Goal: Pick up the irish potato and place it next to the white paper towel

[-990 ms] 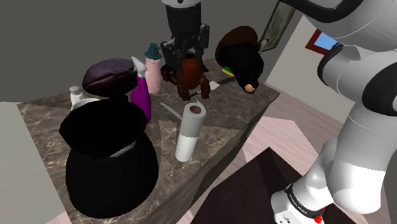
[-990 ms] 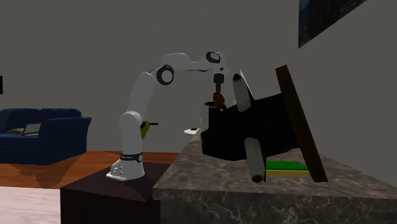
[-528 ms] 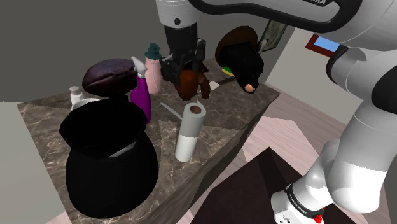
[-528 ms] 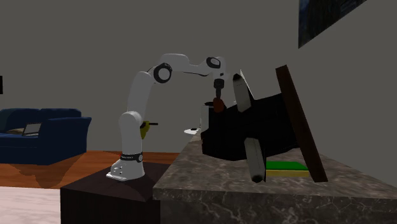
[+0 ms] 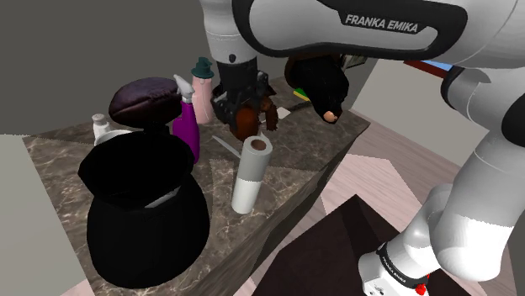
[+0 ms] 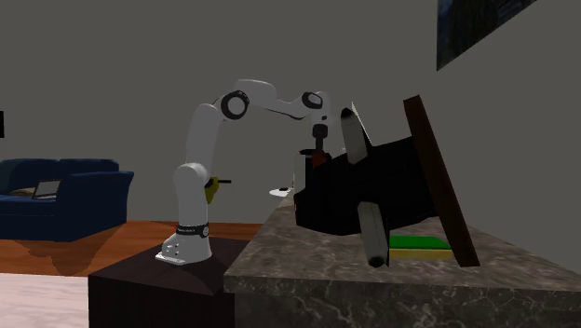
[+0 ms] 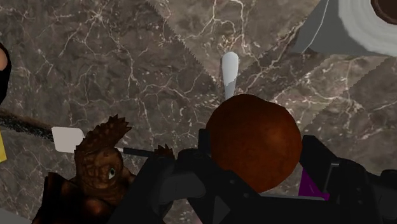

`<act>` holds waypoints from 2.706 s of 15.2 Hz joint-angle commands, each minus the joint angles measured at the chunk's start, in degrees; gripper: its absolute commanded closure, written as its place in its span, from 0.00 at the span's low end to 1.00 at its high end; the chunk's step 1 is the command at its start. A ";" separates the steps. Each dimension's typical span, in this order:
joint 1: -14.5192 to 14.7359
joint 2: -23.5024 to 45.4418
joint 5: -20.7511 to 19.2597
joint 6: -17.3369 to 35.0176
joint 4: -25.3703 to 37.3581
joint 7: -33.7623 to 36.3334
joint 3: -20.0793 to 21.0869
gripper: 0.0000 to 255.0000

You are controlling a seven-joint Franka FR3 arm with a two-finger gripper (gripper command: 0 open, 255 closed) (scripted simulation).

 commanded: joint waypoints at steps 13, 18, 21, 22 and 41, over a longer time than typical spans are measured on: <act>-0.96 -0.60 0.27 10.66 -11.45 2.31 -0.27 1.00; -1.13 -0.16 -0.01 14.20 -14.70 3.22 -0.38 1.00; -1.19 0.25 -0.26 16.26 -16.46 3.80 -0.46 1.00; -1.21 0.42 -0.36 16.94 -17.02 4.00 -0.49 1.00; -0.97 1.39 -0.75 18.12 -17.49 4.82 -0.39 0.00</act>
